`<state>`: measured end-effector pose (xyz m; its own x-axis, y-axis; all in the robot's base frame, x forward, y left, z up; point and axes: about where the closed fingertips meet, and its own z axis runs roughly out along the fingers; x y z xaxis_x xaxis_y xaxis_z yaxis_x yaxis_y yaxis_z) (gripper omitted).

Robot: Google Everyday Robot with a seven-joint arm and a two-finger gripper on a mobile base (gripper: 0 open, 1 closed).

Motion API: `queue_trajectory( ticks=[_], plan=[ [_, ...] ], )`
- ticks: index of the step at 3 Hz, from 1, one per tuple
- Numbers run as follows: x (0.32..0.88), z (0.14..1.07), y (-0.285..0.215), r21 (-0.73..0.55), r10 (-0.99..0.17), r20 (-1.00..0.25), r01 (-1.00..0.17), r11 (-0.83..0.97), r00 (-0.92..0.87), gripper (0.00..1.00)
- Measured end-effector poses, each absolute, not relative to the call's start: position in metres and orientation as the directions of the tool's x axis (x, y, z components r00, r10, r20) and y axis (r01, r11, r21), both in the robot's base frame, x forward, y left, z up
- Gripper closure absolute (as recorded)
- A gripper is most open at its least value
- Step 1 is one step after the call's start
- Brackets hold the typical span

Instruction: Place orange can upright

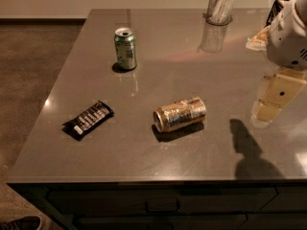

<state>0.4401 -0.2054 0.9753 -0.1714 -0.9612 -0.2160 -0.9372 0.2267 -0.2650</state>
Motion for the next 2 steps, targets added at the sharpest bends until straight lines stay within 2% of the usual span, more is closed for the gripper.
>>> queue_trajectory(
  ticks=[2],
  plan=[
    [0.441,0.957,-0.165,-0.239,-0.985,-0.172,-0.971,0.027,0.015,0.0]
  ],
)
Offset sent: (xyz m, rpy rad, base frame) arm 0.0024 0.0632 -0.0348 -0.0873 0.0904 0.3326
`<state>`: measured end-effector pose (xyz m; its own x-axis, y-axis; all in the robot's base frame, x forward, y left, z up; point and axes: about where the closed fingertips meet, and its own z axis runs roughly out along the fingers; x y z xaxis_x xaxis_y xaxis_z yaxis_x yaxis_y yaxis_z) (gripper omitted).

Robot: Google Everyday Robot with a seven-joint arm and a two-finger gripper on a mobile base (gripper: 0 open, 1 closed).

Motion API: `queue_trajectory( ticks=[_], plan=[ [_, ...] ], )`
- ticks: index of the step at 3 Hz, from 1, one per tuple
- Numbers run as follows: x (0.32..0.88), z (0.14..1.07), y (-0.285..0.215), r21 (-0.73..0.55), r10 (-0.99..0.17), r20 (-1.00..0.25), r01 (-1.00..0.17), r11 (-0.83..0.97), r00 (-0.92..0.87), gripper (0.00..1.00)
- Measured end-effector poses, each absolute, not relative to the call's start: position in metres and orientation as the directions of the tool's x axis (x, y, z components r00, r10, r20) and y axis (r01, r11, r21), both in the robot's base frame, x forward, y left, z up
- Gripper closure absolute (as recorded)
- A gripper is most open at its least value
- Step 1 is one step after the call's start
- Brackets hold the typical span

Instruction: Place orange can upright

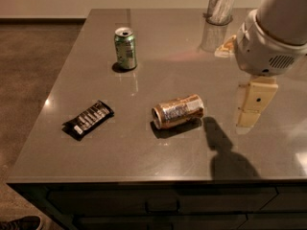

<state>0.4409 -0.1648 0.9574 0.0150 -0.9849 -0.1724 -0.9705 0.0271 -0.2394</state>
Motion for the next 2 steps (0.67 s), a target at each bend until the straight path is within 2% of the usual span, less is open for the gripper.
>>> queue_trajectory(
  ticks=[2],
  plan=[
    [0.455,0.904,-0.132,-0.118,-0.979,-0.04,-0.974,-0.192,0.198,0.0]
  ],
)
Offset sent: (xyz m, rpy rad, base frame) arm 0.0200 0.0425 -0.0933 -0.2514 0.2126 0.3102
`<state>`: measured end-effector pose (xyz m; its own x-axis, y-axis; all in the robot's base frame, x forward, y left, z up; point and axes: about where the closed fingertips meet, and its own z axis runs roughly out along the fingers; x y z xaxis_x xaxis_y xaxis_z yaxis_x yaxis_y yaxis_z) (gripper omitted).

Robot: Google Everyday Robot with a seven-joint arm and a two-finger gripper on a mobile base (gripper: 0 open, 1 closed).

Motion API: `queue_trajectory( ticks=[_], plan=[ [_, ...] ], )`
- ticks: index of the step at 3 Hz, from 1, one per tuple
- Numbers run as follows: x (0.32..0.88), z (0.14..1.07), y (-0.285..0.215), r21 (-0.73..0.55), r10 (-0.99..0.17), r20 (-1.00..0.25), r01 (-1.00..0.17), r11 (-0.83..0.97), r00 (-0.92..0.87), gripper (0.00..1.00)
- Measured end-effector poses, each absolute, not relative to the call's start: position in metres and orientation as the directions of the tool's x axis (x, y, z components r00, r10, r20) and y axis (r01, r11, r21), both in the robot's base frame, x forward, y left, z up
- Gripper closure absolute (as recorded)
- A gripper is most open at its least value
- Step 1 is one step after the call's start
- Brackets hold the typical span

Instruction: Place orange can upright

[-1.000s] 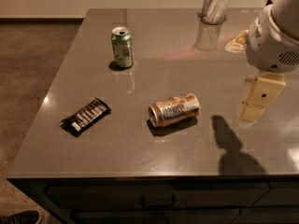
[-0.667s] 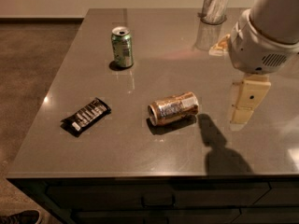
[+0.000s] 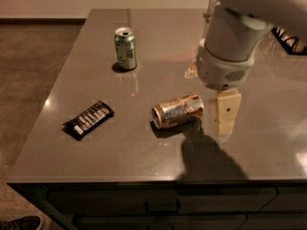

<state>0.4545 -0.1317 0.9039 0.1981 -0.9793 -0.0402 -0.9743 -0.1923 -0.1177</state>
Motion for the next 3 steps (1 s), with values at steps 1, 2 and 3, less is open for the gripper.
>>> queue_trajectory(
  ticks=[1,2,3],
  plan=[
    [0.461,0.885,-0.121,-0.079,-0.968,-0.014,-0.966,-0.247,0.249,0.0],
    [0.464,0.875,-0.102,-0.067,-0.958,-0.023,-0.956,-0.284,0.286,0.0],
    [0.465,0.867,-0.082,-0.064,-0.951,-0.025,-0.95,-0.305,0.307,0.0]
  ],
)
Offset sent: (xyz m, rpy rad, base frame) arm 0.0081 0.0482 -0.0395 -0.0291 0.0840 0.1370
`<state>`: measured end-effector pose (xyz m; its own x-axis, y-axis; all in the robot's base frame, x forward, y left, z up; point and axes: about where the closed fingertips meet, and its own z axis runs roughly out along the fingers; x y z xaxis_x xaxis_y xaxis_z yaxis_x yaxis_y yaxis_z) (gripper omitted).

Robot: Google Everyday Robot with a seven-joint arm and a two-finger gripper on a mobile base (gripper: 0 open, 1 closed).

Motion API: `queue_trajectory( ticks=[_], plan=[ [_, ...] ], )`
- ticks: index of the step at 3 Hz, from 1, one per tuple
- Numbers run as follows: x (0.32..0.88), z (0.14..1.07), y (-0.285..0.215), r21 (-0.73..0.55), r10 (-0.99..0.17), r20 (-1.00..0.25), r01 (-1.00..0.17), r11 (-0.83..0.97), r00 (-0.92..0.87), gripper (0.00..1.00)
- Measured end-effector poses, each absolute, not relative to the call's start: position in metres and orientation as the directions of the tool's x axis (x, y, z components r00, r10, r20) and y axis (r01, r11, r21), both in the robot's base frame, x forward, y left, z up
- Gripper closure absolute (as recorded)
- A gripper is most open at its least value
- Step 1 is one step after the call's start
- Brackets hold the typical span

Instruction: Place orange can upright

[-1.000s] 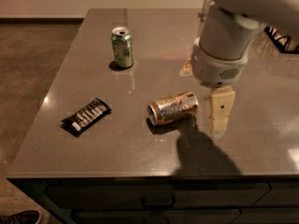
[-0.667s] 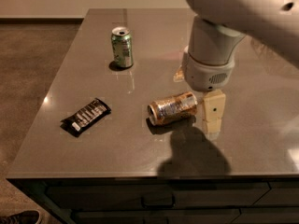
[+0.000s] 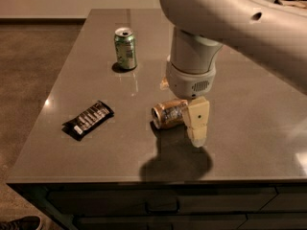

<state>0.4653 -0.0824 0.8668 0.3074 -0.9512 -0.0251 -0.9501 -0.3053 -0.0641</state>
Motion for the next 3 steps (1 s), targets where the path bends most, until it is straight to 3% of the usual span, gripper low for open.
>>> queue_trajectory(
  ticks=[1,3],
  plan=[
    [0.47,0.859,-0.067,-0.061,-0.951,-0.025,-0.95,-0.306,0.308,0.0],
    [0.483,0.853,-0.06,-0.043,-0.974,-0.025,-0.974,-0.224,0.225,0.49]
  ],
)
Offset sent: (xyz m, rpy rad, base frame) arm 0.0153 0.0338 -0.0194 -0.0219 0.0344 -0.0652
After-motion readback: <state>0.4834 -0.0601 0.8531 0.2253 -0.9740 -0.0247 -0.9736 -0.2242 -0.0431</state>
